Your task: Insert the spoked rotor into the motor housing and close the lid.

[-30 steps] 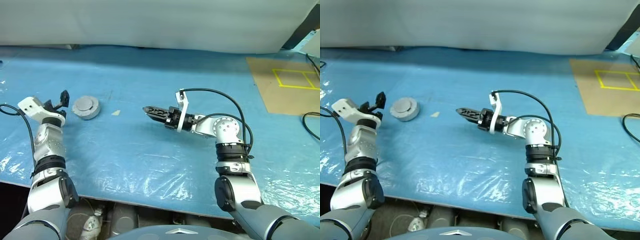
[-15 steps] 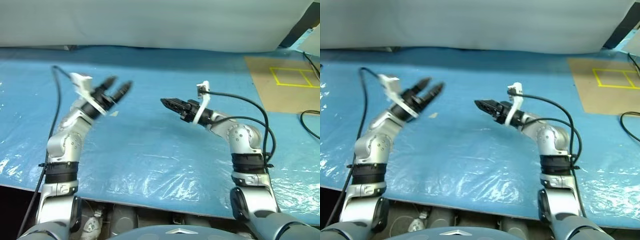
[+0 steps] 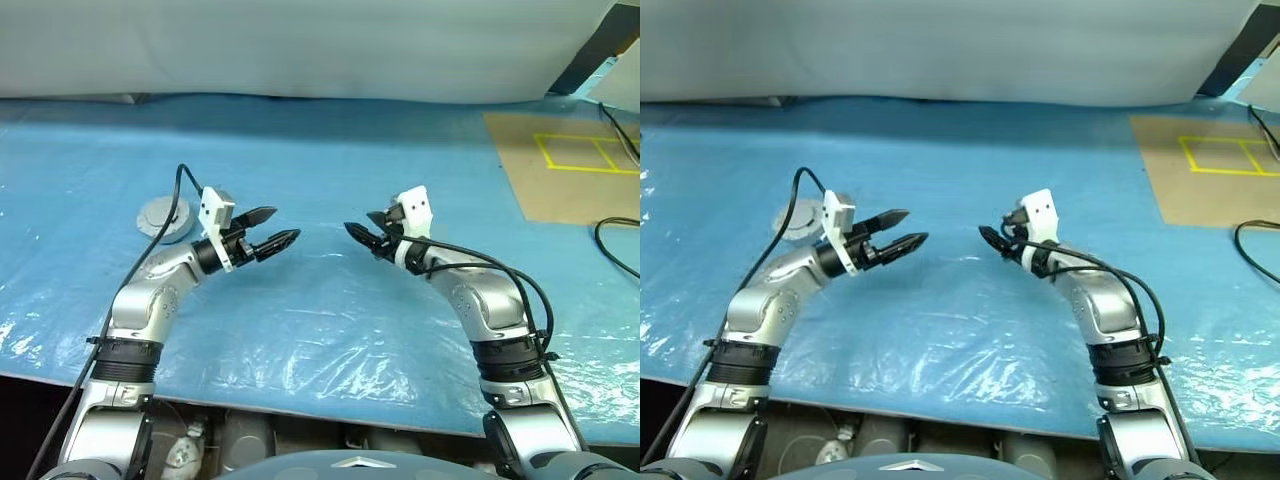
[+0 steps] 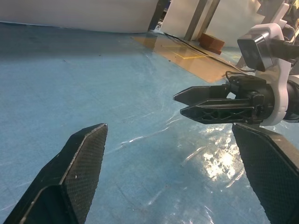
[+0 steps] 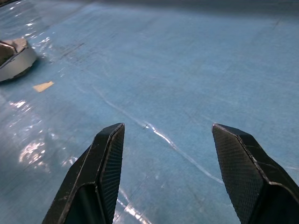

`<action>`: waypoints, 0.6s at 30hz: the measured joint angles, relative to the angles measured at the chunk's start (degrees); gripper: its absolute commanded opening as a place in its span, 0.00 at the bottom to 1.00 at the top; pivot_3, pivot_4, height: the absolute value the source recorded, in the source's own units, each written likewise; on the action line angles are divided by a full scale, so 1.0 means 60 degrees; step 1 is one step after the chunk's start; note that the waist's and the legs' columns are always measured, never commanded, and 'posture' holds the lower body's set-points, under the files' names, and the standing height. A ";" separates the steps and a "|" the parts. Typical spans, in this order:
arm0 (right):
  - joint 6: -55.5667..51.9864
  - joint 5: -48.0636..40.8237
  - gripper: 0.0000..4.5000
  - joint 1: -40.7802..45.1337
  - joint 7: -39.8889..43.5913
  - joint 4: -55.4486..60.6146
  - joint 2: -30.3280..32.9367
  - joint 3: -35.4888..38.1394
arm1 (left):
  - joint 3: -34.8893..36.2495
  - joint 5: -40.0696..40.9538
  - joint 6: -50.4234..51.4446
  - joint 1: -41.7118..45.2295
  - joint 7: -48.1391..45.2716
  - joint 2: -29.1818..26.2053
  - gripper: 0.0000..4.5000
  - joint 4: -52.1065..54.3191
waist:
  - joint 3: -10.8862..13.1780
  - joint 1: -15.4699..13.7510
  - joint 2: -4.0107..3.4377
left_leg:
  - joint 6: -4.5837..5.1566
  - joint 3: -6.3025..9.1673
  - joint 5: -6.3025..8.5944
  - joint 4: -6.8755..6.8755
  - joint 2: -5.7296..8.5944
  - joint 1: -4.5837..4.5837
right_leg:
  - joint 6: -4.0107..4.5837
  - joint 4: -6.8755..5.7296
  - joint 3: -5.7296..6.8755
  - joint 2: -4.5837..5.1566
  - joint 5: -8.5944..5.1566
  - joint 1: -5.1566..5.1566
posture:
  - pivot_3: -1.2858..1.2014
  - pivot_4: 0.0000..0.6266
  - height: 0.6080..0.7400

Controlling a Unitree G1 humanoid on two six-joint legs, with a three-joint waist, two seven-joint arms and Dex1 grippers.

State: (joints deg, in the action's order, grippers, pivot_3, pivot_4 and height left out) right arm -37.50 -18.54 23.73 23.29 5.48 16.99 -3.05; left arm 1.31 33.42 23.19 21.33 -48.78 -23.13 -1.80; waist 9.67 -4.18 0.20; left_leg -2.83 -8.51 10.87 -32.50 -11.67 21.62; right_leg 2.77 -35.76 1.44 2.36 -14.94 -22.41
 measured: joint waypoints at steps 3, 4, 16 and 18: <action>0.0177 0.0303 0.69 0.0110 -0.0255 -0.0250 -0.0206 -0.0046 | 0.0002 -0.0029 -0.0001 -0.0049 0.0090 0.0112 1.00 0.0088 | 0.0000 0.0023 0.0000 | 0.0000 -0.0001 0.0000 0.0000 0.0000 0.0000 | 0.0000 0.0001 -0.0002 0.0000 0.0000 0.0001 | 0.52 0.24 1.00; 0.0193 0.0325 0.69 0.0187 -0.0306 -0.0403 -0.0272 -0.0042 | 0.0007 -0.0031 0.0007 -0.0095 0.0124 0.0136 1.00 0.0155 | 0.0000 0.0028 0.0000 | 0.0000 -0.0001 0.0000 0.0001 0.0001 0.0000 | 0.0000 0.0001 -0.0002 0.0000 0.0000 0.0002 | 0.52 0.24 1.00; 0.0449 0.0681 0.69 0.0813 -0.0192 -0.1257 -0.0305 0.0042 | 0.0136 -0.0014 0.0185 -0.0231 0.0299 0.0164 1.00 0.0448 | 0.0000 0.0030 0.0000 | 0.0001 0.0000 0.0000 -0.0005 0.0001 -0.0008 | 0.0001 -0.0004 -0.0002 -0.0002 0.0000 0.0012 | 0.52 0.24 1.00; 0.0519 0.0855 0.69 0.0811 -0.0197 -0.1344 -0.0304 -0.0016 | 0.0149 -0.0024 0.0175 -0.0167 0.0311 0.0189 1.00 0.0386 | 0.0000 0.0030 0.0000 | 0.0001 0.0000 0.0000 -0.0005 0.0001 -0.0007 | 0.0001 -0.0003 -0.0002 -0.0002 0.0000 0.0011 | 0.52 0.24 1.00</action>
State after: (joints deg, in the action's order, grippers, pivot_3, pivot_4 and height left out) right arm -34.39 -13.41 28.60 22.11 -2.59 15.17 -3.15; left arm 2.20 33.27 24.25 20.32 -46.92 -21.99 0.52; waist 9.67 -4.01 0.20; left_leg -2.83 -8.51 10.87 -32.53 -11.66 21.58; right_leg 2.77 -35.78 1.43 2.35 -14.94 -22.34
